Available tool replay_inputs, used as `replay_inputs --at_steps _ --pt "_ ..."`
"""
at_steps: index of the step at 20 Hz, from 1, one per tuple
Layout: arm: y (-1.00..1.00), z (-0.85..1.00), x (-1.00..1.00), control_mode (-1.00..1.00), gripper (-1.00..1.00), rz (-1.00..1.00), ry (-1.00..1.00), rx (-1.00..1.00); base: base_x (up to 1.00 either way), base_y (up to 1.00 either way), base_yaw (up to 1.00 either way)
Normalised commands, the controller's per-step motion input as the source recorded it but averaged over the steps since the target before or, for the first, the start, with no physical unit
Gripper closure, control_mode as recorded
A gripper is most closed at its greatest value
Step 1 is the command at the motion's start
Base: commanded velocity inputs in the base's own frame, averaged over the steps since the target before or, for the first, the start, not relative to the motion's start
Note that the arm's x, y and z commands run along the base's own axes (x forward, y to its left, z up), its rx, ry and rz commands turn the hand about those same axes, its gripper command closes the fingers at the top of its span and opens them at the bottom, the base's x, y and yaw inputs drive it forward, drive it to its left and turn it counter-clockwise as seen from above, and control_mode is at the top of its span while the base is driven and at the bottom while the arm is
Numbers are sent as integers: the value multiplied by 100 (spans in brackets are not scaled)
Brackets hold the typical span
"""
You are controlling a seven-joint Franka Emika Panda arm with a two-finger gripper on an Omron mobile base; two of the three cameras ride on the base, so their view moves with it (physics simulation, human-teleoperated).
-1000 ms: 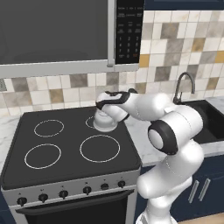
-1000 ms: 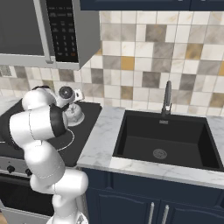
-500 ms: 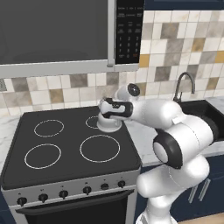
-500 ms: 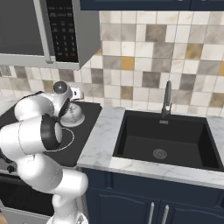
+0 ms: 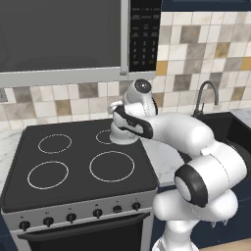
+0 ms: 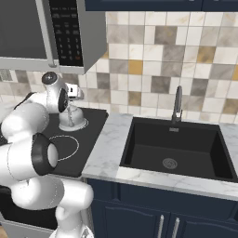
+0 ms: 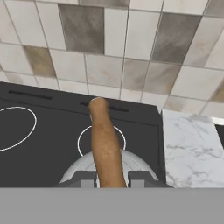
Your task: The kettle is done boiling. Turn off the stove, then wait for 300 timesteps before moving the kettle to the dining table.
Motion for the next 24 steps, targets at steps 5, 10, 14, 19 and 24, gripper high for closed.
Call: replay_inputs --at_steps 5,10,14,19,24 --pt "-9 18 -49 -100 100 -9 0 0 0 0 0" --pt "-10 22 -41 -100 100 -7 0 0 0 0 0" --pt "-12 23 -43 -100 100 -6 0 0 0 0 0" --pt "-12 21 -35 -100 100 -5 0 0 0 0 0" --pt "0 6 -5 -100 100 -2 0 0 0 0 0"
